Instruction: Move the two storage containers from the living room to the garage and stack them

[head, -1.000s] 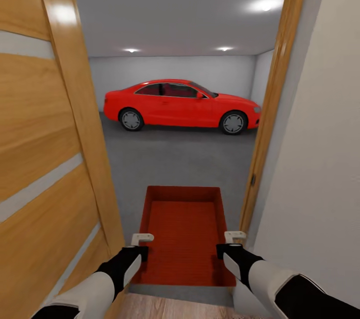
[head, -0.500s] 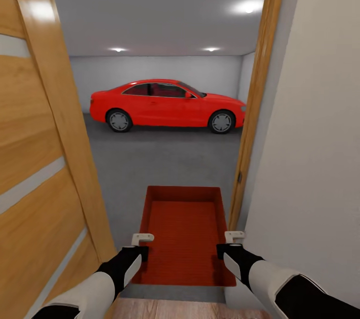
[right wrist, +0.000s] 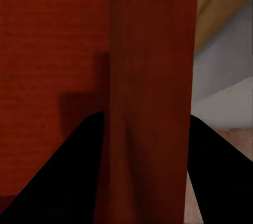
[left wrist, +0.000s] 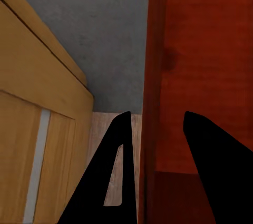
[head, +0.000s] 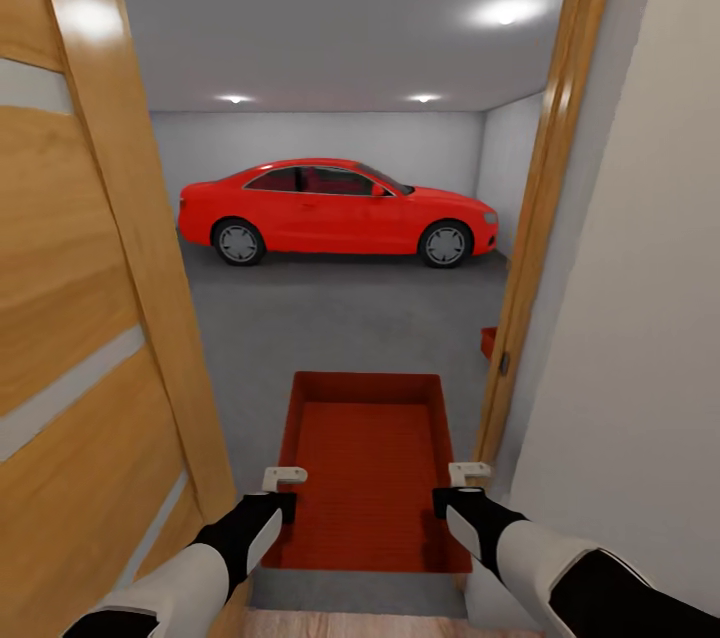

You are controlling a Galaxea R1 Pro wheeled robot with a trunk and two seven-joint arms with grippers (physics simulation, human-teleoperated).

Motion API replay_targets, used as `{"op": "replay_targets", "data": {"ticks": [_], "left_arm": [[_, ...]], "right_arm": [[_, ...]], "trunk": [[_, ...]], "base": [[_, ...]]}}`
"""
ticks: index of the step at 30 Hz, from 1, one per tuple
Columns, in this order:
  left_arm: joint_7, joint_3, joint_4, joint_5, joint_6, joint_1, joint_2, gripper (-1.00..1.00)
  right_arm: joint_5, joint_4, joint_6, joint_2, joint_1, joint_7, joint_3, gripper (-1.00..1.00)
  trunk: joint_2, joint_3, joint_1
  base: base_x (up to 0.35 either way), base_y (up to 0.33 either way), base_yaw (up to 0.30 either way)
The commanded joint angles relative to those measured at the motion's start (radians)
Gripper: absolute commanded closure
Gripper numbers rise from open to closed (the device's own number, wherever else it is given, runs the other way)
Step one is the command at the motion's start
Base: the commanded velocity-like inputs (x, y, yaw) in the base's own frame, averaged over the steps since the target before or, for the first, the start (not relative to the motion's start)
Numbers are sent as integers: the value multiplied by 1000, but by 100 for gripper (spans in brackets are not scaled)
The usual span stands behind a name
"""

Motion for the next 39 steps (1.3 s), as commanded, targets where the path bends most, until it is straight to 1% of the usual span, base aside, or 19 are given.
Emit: {"op": "replay_targets", "data": {"ticks": [1, 18, 26, 39], "left_arm": [[5, 15, 2, -10, 7, 0, -5, 100], [7, 15, 0, -10, 7, 0, -5, 100], [7, 15, 0, -10, 7, 0, -5, 100], [8, 15, 0, -10, 5, 0, -5, 100]], "right_arm": [[11, -2, -50, 4, 0, -48, 87, 100], [10, -2, -50, 4, 0, -48, 87, 100], [10, -2, -50, 4, 0, -48, 87, 100], [10, -2, -50, 4, 0, -48, 87, 100]], "trunk": [[-1, 0, 1], [-1, 0, 1], [-1, 0, 1], [-1, 0, 1]], "base": [[88, 115, 0], [9, 11, 0], [158, 121, 0], [8, 5, -28]]}}
